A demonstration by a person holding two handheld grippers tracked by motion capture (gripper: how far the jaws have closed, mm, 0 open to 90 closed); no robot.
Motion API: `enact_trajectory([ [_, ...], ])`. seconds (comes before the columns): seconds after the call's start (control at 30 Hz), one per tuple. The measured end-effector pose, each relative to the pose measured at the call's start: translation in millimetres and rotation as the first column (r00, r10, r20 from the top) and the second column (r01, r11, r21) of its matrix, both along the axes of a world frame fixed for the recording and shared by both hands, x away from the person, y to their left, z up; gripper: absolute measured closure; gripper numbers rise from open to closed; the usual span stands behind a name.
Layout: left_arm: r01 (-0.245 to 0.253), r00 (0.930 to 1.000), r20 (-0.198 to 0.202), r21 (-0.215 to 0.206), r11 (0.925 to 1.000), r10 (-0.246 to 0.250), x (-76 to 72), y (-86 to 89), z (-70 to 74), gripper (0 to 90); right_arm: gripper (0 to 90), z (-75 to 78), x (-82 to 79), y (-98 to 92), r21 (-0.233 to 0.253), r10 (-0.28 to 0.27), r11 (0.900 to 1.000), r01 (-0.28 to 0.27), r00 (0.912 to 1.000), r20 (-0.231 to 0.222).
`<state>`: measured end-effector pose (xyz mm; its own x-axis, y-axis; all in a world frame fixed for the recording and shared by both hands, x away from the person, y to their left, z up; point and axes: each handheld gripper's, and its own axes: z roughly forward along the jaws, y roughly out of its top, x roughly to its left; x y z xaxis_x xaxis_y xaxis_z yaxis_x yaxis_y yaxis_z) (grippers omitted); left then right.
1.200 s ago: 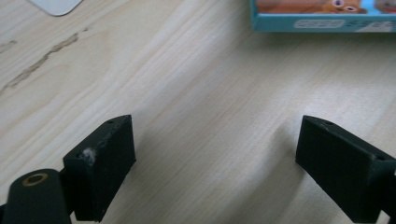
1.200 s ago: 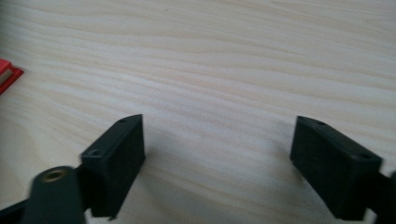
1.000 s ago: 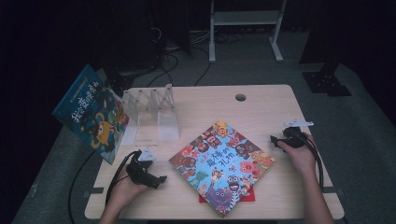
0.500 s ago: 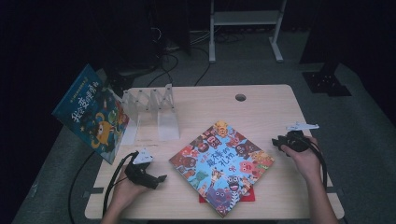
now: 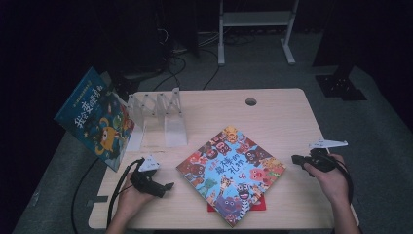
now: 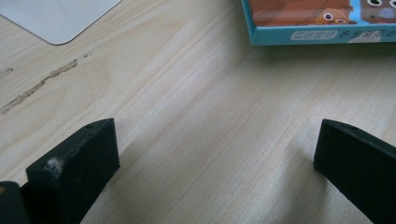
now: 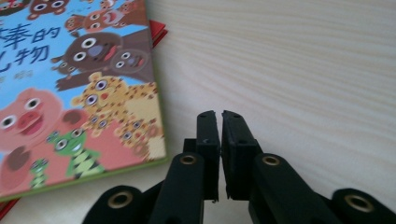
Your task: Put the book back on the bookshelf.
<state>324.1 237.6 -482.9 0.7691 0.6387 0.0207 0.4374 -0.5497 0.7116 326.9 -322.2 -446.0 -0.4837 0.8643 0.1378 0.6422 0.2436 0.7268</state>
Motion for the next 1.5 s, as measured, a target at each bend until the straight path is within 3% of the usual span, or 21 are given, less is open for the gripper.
enact_trajectory([
  [0.3,-0.01,0.9999,0.001,-0.003,0.9999,0.01,0.4,0.3,-0.2,0.0,89.7,-1.5,-18.6,4.8,0.01,0.053,0.999,-0.053,0.9983,-0.025],
  [0.53,-0.011,0.9999,0.0,-0.004,0.9999,0.011,0.4,0.3,-0.2,0.0,89.7,-7.3,-15.9,14.5,0.026,0.099,0.995,-0.098,0.9939,-0.048],
  [0.83,-0.007,1.0,0.0,-0.003,1.0,0.007,0.6,0.6,-0.2,0.0,89.7,-9.8,-12.9,19.2,0.023,0.104,0.994,-0.103,0.9933,-0.05],
  [1.5,-0.005,1.0,0.0,-0.002,1.0,0.005,0.6,0.7,-0.1,0.0,89.7,-7.5,21.7,28.9,-0.015,0.106,0.994,-0.107,0.9929,-0.053],
])
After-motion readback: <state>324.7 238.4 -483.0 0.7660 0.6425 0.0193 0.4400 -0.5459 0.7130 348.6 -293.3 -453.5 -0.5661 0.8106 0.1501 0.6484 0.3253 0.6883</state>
